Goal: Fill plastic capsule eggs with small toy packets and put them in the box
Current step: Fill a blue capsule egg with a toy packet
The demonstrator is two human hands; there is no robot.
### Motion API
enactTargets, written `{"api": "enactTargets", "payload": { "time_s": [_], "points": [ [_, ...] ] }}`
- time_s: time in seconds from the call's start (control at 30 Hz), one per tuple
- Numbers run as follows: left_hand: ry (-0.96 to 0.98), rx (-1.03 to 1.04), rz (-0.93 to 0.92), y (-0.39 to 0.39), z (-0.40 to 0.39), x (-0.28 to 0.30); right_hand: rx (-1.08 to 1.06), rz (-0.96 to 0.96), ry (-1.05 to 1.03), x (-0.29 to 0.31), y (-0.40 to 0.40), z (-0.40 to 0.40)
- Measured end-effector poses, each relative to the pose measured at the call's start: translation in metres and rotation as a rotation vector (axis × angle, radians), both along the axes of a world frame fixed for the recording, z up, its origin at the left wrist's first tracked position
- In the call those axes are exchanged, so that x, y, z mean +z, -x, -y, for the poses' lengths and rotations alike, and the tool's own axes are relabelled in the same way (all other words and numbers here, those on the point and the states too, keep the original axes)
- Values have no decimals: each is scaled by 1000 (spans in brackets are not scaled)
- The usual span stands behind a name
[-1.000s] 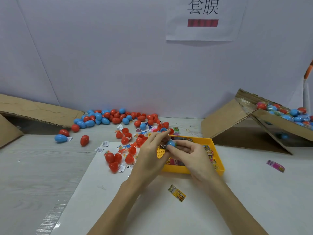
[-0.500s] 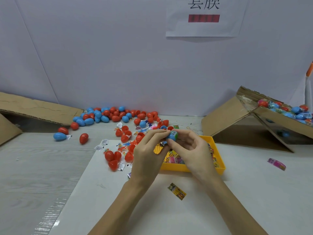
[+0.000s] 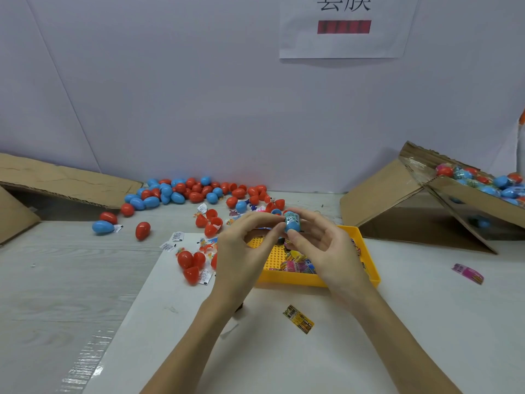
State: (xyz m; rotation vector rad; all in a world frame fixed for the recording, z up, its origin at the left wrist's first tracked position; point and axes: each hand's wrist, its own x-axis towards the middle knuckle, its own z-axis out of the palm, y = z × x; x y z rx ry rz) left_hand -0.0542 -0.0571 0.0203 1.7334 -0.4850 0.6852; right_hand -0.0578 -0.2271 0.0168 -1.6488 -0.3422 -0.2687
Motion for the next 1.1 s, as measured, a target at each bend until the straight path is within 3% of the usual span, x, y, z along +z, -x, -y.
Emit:
{"api": "enactTargets", "payload": {
  "time_s": [0.2, 0.37, 0.63, 1.1],
  "points": [
    [-31, -9, 77, 0, -2, -1, -19, 37, 44, 2, 1, 0],
    [-247, 120, 276, 1, -2, 0, -78, 86, 109, 2, 1, 0],
    [-559, 166, 432, -1, -15, 2, -219, 207, 292, -2, 4, -5],
    [-544, 96, 358, -4, -22, 5, -280, 293, 507, 1, 6, -5]
  ]
}}
